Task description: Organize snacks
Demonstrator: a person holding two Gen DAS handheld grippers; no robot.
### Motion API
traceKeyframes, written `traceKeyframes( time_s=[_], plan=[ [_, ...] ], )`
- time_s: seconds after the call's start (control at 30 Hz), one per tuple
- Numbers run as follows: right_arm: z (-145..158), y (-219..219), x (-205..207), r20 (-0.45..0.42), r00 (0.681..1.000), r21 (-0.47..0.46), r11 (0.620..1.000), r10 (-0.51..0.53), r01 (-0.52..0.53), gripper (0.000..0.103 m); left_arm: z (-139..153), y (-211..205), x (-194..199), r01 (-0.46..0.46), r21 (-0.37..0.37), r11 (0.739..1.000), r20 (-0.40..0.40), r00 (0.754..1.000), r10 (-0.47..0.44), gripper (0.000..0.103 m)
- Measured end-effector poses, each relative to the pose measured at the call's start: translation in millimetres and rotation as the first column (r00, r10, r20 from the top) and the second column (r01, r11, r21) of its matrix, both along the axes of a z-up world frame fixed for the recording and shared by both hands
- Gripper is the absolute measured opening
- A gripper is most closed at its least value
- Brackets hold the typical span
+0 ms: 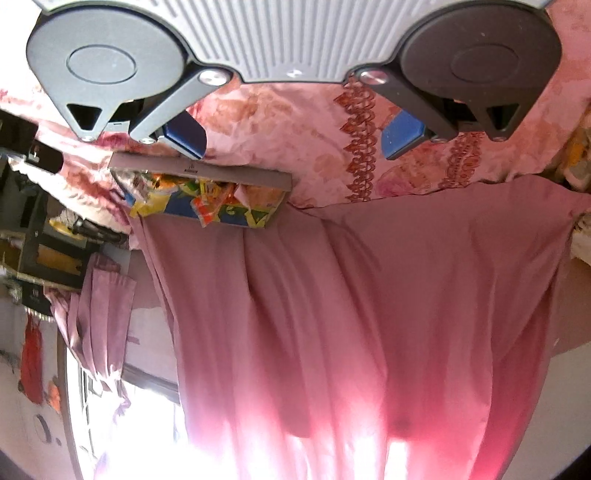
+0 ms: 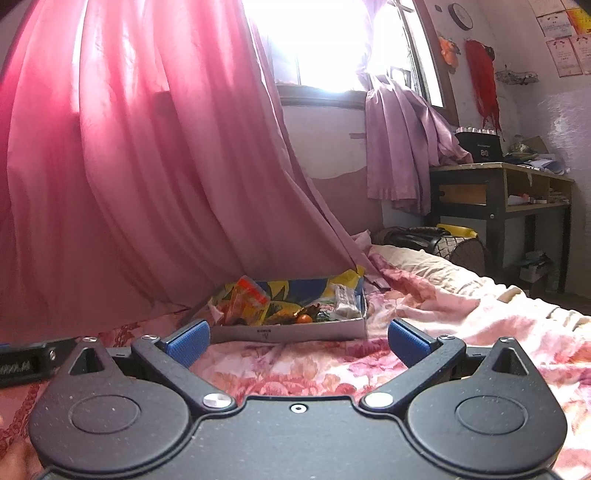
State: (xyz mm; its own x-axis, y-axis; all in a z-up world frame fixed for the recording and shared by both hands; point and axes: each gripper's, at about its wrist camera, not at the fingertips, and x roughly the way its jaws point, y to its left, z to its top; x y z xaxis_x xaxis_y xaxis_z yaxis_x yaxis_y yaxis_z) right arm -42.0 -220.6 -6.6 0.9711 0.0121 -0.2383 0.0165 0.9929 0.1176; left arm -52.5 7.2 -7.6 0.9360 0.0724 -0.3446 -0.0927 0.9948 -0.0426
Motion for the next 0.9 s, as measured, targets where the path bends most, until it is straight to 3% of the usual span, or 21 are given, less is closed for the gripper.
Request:
traceKeyframes(
  time_s=[0.1, 0.2, 0.3, 0.6, 0.9],
  plan=[
    [-2.3, 2.0, -10.2, -0.019, 1.0, -0.009, 1.0, -0.007, 0.006, 0.102, -2.0, -0.5, -10.9, -0.031, 0.04, 0.999, -0.023, 0.999, 0.032, 0.103],
    [-5.7, 4.5, -20.0, -0.033, 0.999, -0.018, 1.0, -0.011, 0.01, 0.102, -7.5, 5.5, -25.8, -0.04, 0.013, 0.999, -0.023, 0.999, 0.041, 0.103],
    [-7.8, 9.4, -27.4, -0.05, 0.999, -0.03, 1.0, 0.006, -0.007, 0.102, -10.1, 7.5, -27.3, -0.049, 0.039, 0.998, -0.048, 0.998, 0.051, 0.103],
    [-17.8, 28.4, -43.7, -0.083, 0.995, -0.102, 0.993, 0.049, -0.058, 0.102, -19.6, 21.4, -28.5, -0.061, -0.02, 0.998, -0.075, 0.995, 0.059, 0.103],
    [-20.3, 32.1, -31.2, -0.104, 0.992, -0.095, 0.992, 0.072, -0.082, 0.102, -26.0, 28.2, -13.2, -0.068, -0.025, 0.997, -0.069, 0.995, 0.066, 0.103]
  ],
)
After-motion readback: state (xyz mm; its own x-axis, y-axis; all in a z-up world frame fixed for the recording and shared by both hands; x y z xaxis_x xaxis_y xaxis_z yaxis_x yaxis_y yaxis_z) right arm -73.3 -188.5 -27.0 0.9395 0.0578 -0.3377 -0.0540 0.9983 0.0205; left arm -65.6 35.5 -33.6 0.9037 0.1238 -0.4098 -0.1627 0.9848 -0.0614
